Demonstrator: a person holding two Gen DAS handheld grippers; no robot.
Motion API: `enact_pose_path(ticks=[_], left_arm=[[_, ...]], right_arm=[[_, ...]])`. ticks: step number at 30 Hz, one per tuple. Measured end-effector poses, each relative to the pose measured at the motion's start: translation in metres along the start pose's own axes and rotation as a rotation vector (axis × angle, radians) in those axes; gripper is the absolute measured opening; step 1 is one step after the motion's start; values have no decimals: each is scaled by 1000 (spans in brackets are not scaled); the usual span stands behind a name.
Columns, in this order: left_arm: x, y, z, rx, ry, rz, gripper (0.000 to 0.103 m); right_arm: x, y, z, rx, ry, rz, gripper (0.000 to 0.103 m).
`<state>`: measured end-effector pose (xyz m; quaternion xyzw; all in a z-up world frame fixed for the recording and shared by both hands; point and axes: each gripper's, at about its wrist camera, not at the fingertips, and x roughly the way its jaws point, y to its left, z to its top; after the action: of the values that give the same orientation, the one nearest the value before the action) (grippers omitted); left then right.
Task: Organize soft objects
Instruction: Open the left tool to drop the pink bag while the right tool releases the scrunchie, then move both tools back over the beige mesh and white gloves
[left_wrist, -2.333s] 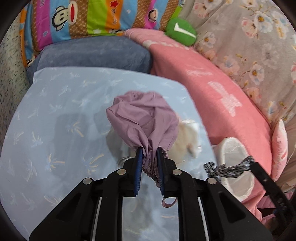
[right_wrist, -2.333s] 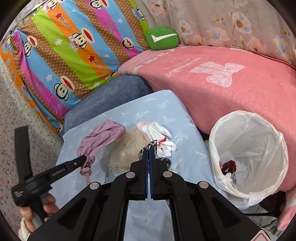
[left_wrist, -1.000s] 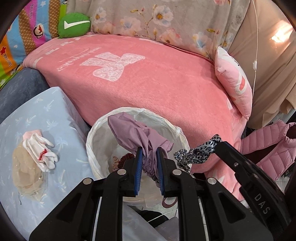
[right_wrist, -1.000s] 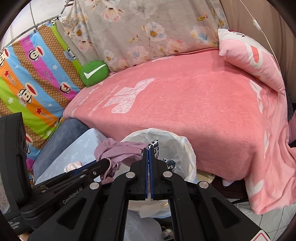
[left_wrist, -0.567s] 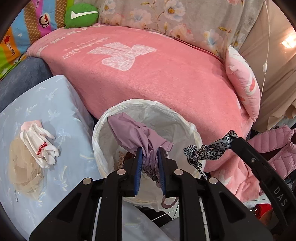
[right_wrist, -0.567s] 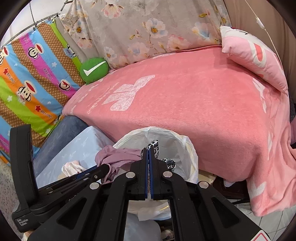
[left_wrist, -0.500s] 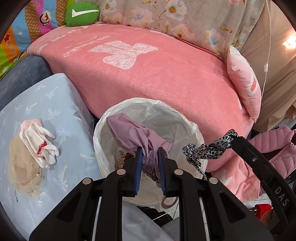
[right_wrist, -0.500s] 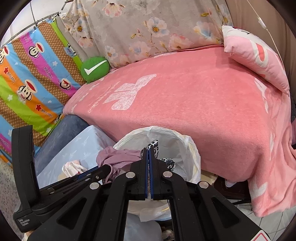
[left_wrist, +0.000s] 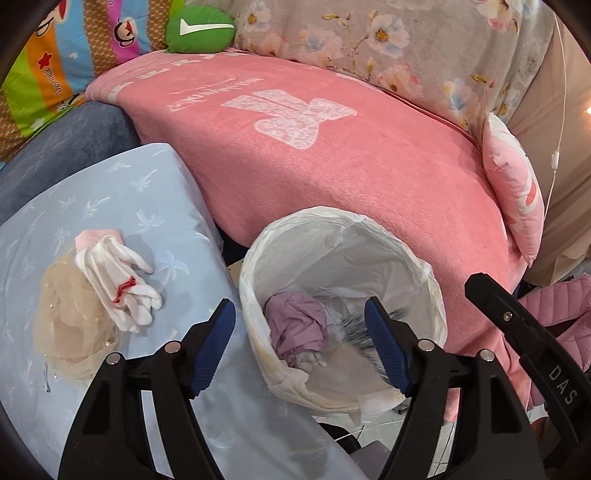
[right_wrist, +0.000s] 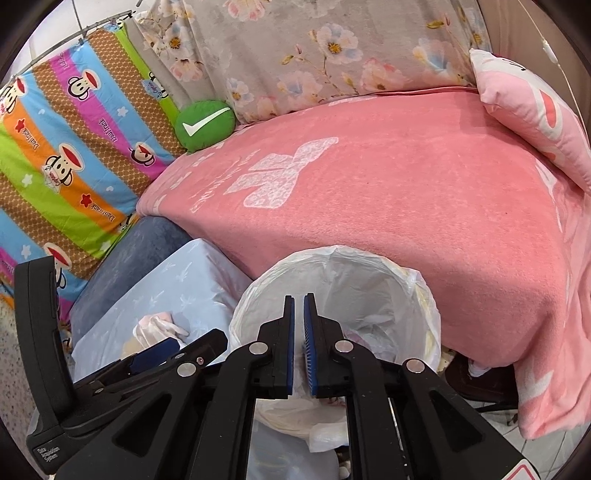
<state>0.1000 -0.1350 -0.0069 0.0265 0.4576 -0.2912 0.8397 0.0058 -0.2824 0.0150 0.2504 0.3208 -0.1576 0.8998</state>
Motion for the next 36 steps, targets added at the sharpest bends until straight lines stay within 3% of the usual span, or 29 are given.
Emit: enact_pose_path(ticks=[3,10,36], left_arm=[[-3,4,-1,-3,-9,18,69],[-14,21,-5,-26,-39,58,69],[-48,117,-30,-179,-65,188,69]], right_arm=[[1,4,-1,-5,4,5,18],[4,21,-7,-33,21,26,23],[30,117,-48,-204,129,92,29]])
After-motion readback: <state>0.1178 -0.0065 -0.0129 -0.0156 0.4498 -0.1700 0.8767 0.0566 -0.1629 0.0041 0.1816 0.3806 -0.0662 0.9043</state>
